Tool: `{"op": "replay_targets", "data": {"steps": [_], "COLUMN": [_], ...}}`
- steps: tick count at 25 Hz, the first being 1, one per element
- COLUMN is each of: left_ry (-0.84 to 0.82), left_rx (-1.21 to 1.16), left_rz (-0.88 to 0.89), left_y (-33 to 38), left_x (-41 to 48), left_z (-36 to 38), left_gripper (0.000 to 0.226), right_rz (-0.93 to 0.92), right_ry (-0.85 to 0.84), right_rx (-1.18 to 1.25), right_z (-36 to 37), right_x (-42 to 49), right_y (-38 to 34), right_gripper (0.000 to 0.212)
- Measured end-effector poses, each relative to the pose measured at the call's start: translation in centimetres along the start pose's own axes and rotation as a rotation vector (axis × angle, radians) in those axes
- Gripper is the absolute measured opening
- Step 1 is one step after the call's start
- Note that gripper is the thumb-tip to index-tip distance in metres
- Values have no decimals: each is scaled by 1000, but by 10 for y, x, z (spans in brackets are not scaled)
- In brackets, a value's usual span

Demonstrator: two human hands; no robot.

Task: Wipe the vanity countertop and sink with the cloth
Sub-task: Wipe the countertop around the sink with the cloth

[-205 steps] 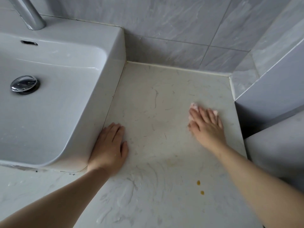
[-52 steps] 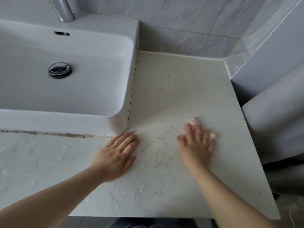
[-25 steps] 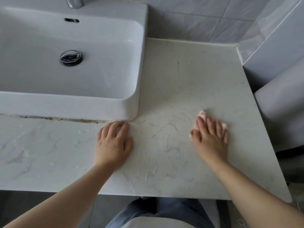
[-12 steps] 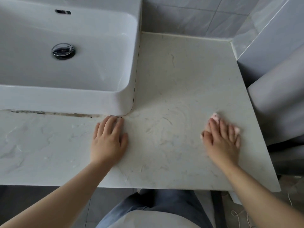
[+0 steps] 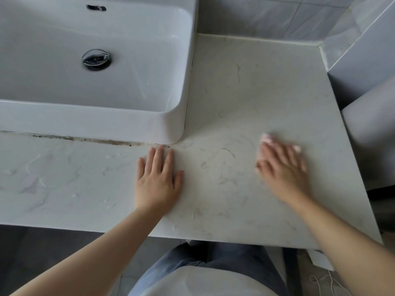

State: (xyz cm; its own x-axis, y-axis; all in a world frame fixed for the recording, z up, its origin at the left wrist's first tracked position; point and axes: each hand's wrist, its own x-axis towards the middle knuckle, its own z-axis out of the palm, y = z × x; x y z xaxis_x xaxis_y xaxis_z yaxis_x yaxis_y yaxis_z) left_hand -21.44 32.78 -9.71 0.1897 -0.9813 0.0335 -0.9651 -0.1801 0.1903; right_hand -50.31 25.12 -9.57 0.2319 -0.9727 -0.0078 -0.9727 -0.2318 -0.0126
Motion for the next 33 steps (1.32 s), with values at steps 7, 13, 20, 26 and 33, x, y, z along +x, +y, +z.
{"op": "replay_targets", "data": {"steps": [7, 13, 20, 26, 33], "left_ry": [-6, -7, -18, -18, -19], "left_rx": [16, 36, 56, 54, 50], "left_rz": [-27, -26, -36, -49, -130], "left_y": [7, 5, 7, 8, 18], "left_x": [0, 0, 0, 0, -5], "left_z": [2, 2, 3, 0, 3], "left_gripper": [69, 69, 69, 74, 69], "right_rz": [-128, -14, 518, -34, 205], "right_ry": [90, 50, -1, -62, -56], "right_rx": [59, 13, 121, 38, 68], "right_z": [0, 3, -9, -4, -8], "right_x": [-30, 23, -52, -27, -114], "right_y": [-88, -11, 56, 0, 39], "right_gripper": [57, 58, 64, 57, 57]}}
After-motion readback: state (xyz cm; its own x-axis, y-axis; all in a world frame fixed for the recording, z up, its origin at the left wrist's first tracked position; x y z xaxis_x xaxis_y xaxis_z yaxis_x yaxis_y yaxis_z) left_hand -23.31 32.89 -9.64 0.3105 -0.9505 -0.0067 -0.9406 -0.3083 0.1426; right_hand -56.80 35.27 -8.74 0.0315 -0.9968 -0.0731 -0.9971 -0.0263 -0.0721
